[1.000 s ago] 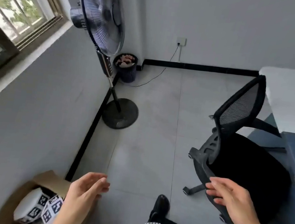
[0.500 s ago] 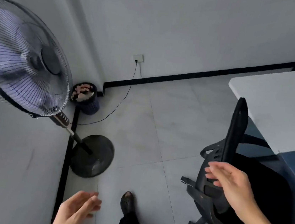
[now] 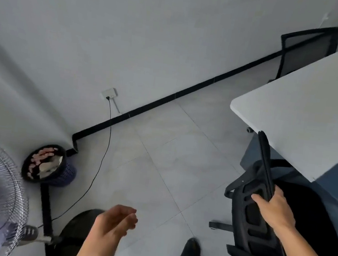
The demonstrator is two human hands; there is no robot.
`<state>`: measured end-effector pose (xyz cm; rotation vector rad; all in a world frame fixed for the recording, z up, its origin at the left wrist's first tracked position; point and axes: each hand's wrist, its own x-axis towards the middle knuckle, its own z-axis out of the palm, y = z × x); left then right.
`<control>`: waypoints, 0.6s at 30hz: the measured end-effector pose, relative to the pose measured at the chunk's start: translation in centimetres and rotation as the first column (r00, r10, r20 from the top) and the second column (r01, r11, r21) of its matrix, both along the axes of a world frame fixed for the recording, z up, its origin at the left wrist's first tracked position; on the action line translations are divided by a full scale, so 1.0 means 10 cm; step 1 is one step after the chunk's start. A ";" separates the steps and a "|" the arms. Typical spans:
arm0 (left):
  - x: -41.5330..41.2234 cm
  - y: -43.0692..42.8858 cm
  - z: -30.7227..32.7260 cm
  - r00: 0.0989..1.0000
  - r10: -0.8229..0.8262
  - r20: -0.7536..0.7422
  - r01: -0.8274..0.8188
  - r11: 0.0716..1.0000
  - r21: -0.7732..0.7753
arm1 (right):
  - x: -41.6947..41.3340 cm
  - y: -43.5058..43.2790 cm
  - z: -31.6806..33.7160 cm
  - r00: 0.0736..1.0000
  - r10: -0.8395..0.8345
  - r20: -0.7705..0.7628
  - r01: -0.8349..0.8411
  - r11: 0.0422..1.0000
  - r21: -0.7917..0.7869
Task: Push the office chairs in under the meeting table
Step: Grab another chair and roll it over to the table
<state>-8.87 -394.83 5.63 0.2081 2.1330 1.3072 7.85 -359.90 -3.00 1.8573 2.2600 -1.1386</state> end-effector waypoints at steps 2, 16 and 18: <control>-0.19 0.23 -0.02 0.998 -0.062 0.004 0.062 0.998 -0.027 | -0.11 0.06 -0.07 0.998 -0.006 0.060 0.003 0.999 0.037; -0.98 1.31 -0.21 0.677 -0.733 -0.060 0.731 0.680 -0.061 | 0.03 -0.91 -0.08 0.978 -0.028 0.207 -0.021 0.973 0.231; -1.04 1.38 -0.26 0.592 -0.799 -0.103 0.792 0.601 -0.109 | 0.13 -1.12 -0.09 0.976 -0.051 0.210 -0.002 0.969 0.245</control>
